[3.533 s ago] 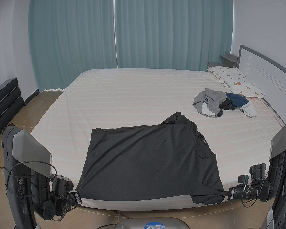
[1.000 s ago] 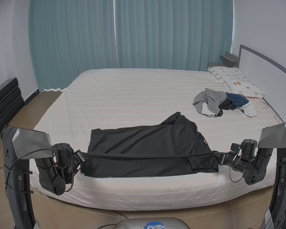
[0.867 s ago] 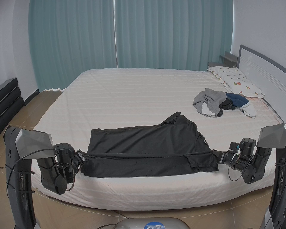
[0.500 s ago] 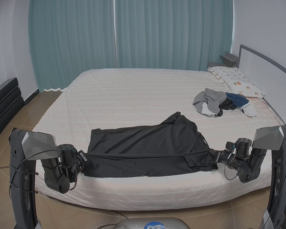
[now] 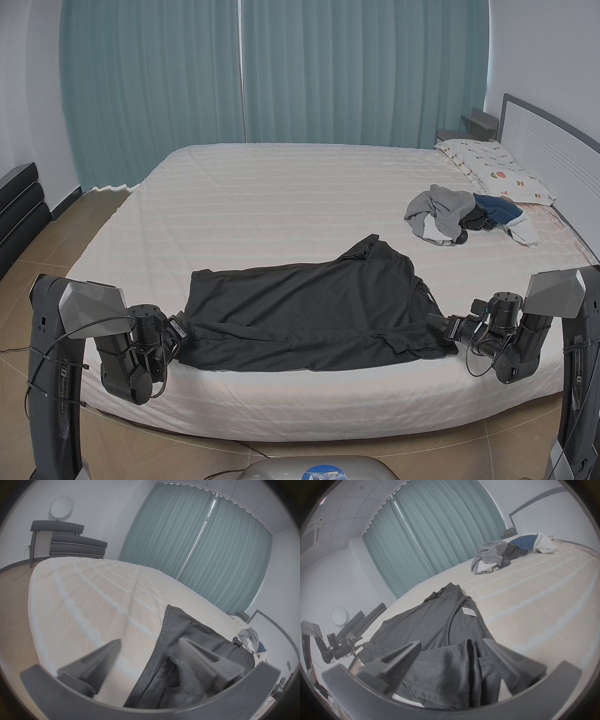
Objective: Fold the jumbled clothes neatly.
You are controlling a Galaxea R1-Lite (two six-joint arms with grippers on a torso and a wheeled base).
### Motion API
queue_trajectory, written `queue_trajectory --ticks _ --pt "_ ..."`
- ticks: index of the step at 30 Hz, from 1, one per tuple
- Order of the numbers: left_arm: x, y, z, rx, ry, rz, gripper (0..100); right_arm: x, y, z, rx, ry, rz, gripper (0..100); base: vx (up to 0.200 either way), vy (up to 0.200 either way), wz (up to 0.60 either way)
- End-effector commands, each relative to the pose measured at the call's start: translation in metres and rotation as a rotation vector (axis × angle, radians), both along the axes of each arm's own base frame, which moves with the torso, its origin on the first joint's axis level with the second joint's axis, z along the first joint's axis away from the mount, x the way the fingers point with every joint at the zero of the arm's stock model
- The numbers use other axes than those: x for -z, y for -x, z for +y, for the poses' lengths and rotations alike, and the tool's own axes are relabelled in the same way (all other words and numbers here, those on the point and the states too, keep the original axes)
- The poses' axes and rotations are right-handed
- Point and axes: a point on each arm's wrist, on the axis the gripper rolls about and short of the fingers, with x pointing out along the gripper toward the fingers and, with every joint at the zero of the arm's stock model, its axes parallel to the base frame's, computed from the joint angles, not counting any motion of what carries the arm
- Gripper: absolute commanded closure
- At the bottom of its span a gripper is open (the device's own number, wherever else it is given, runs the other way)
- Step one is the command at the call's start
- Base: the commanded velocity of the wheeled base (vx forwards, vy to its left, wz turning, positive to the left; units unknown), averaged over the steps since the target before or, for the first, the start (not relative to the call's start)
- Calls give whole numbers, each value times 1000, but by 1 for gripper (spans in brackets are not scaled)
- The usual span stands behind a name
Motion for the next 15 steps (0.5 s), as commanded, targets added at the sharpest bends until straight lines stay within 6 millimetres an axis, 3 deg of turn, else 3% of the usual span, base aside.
queue_trajectory --ticks 1,9,15 --pt "-1 -3 -1 -15 42 -20 0 -2 -2 -3 25 -50 4 0 0 0 0" --pt "-22 7 24 -90 71 -45 0 -28 13 -20 120 -190 23 0 0 0 0" --pt "-41 18 26 -85 181 -80 0 -38 26 -25 196 -381 91 0 0 0 0"
